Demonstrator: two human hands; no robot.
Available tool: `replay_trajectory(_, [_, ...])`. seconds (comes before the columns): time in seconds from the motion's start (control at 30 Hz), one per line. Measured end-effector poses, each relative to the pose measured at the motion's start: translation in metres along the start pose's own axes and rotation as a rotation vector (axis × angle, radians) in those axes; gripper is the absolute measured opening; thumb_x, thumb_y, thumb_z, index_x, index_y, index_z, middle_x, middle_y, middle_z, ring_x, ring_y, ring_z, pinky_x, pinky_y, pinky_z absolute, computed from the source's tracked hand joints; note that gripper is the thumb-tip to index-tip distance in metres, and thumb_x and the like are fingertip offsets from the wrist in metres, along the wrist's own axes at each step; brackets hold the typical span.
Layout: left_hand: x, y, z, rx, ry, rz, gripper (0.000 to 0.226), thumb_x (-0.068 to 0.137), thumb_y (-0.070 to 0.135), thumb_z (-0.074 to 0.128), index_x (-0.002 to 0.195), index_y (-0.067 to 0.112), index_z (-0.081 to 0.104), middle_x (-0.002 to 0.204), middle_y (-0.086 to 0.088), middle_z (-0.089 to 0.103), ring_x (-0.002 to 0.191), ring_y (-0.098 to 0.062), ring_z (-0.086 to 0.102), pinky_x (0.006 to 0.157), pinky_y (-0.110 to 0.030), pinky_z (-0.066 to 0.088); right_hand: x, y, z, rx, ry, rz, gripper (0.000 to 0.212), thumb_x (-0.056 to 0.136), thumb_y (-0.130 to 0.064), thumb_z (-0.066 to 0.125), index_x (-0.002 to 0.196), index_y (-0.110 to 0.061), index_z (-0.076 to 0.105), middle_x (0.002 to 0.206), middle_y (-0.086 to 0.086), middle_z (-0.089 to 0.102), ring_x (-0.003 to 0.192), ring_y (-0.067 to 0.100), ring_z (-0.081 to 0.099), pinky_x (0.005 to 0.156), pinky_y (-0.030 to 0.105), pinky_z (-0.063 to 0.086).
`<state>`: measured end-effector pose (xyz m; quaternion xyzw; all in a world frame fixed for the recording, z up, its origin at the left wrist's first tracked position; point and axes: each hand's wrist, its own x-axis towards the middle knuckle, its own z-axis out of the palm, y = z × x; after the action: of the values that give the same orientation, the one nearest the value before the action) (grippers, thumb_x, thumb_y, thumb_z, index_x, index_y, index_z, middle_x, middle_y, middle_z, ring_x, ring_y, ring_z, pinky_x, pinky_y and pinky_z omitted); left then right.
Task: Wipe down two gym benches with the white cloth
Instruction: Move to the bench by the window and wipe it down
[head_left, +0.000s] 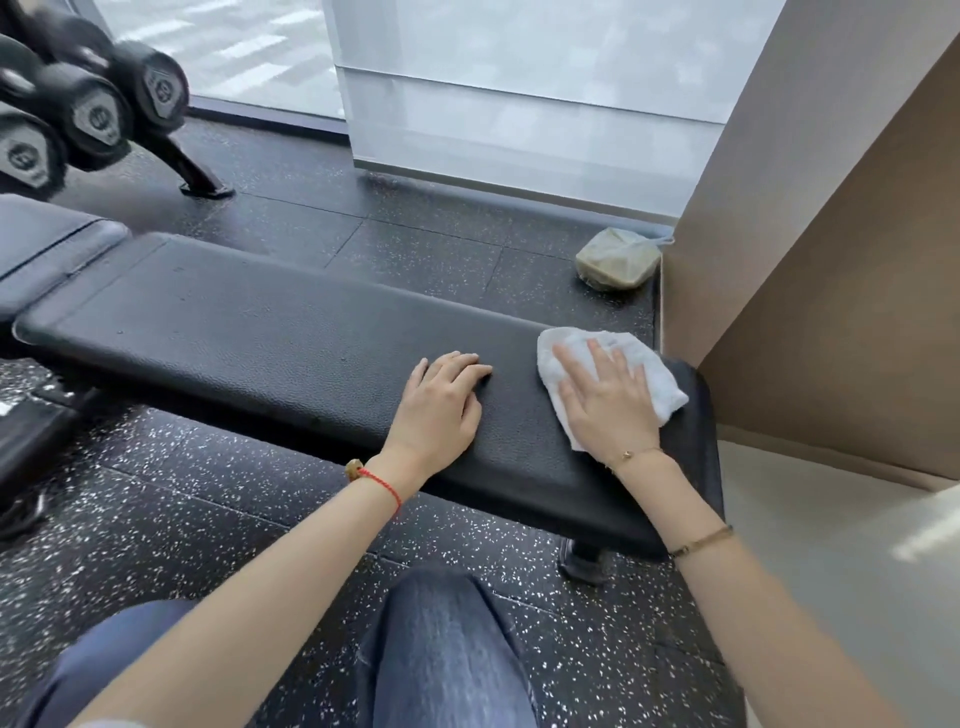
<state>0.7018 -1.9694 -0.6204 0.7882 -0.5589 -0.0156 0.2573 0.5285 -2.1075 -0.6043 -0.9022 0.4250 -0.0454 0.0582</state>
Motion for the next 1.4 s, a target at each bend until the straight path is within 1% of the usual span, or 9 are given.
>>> replay_trajectory(0.23, [-0.001, -0.089, -0.066, 0.046, 0.111, -0.029, 0.037, 0.094, 0.010, 0.051, 0.130, 0.013, 0.059, 0.135, -0.006, 0.058, 0.130, -0.025, 0.049, 0.113, -0.047, 0.035, 0.003, -0.100, 0.026, 0.004, 0.026, -0.155, 0.047, 0.103, -0.044, 0.030, 0.150, -0.040, 0.030, 0.160, 0.007, 0.026, 0.149, 0.034, 0.018, 0.121, 0.053, 0.008])
replay_trajectory(0.43, [-0.003, -0.206, -0.110, 0.138, 0.166, -0.064, 0.035, 0.091, 0.004, 0.055, 0.125, 0.010, 0.063, 0.128, -0.010, 0.064, 0.123, -0.029, 0.056, 0.108, -0.047, 0.040, 0.052, -0.154, 0.028, -0.027, 0.014, -0.102, 0.047, 0.104, -0.043, 0.026, 0.150, -0.039, 0.025, 0.161, 0.004, 0.020, 0.148, 0.031, 0.015, 0.119, 0.054, 0.009])
replay_trajectory(0.6, [0.003, -0.268, -0.127, 0.138, 0.169, -0.051, 0.036, 0.093, 0.008, 0.053, 0.129, 0.010, 0.061, 0.132, -0.010, 0.061, 0.127, -0.028, 0.053, 0.111, -0.049, 0.036, 0.083, -0.227, 0.038, -0.026, 0.029, -0.075, 0.045, 0.103, -0.043, 0.024, 0.148, -0.038, 0.028, 0.159, 0.004, 0.024, 0.144, 0.031, 0.022, 0.118, 0.054, 0.013])
replay_trajectory(0.8, [0.002, -0.286, -0.126, 0.080, 0.121, -0.010, 0.035, 0.095, 0.016, 0.051, 0.129, 0.014, 0.061, 0.136, -0.007, 0.058, 0.131, -0.026, 0.047, 0.114, -0.052, 0.029, 0.026, -0.261, 0.050, -0.026, 0.033, -0.175, 0.047, 0.103, -0.043, 0.029, 0.150, -0.040, 0.029, 0.160, 0.001, 0.025, 0.146, 0.033, 0.023, 0.118, 0.048, 0.018])
replay_trajectory(0.97, [0.000, -0.288, -0.124, 0.094, 0.100, -0.023, 0.040, 0.096, 0.022, 0.047, 0.134, 0.016, 0.057, 0.142, -0.004, 0.053, 0.135, -0.025, 0.042, 0.117, -0.049, 0.024, 0.029, -0.267, 0.048, -0.053, 0.033, 0.112, 0.048, 0.104, -0.043, 0.024, 0.152, -0.041, 0.022, 0.163, 0.001, 0.018, 0.148, 0.028, 0.017, 0.120, 0.046, 0.014])
replay_trajectory(1.03, [0.000, -0.291, -0.123, 0.104, 0.095, -0.023, 0.041, 0.096, 0.024, 0.046, 0.135, 0.018, 0.056, 0.143, -0.002, 0.052, 0.136, -0.023, 0.040, 0.118, -0.048, 0.023, 0.034, -0.302, 0.055, -0.067, 0.057, 0.143, 0.048, 0.104, -0.043, 0.023, 0.152, -0.040, 0.022, 0.163, 0.001, 0.018, 0.148, 0.029, 0.017, 0.119, 0.048, 0.014])
replay_trajectory(1.17, [0.002, -0.295, -0.123, 0.095, 0.111, -0.034, 0.040, 0.094, 0.025, 0.045, 0.132, 0.021, 0.058, 0.141, 0.001, 0.055, 0.134, -0.020, 0.042, 0.116, -0.046, 0.024, 0.020, -0.379, 0.077, -0.070, 0.123, 0.039, 0.047, 0.103, -0.044, 0.023, 0.149, -0.039, 0.031, 0.159, 0.002, 0.029, 0.144, 0.032, 0.028, 0.115, 0.050, 0.023])
replay_trajectory(1.27, [0.003, -0.298, -0.123, 0.090, 0.119, -0.018, 0.041, 0.093, 0.024, 0.044, 0.130, 0.021, 0.060, 0.139, 0.002, 0.056, 0.133, -0.020, 0.043, 0.115, -0.045, 0.025, 0.007, -0.364, 0.073, -0.054, 0.191, 0.060, 0.045, 0.103, -0.042, 0.026, 0.146, -0.037, 0.040, 0.156, 0.001, 0.037, 0.143, 0.030, 0.033, 0.113, 0.047, 0.030])
replay_trajectory(1.4, [0.002, -0.301, -0.121, 0.093, 0.148, -0.006, 0.042, 0.091, 0.027, 0.042, 0.128, 0.022, 0.061, 0.138, 0.002, 0.057, 0.131, -0.021, 0.044, 0.114, -0.047, 0.026, -0.020, -0.277, 0.060, -0.012, 0.299, 0.316, 0.041, 0.103, -0.038, 0.035, 0.142, -0.032, 0.048, 0.150, 0.005, 0.045, 0.136, 0.032, 0.042, 0.112, 0.047, 0.033])
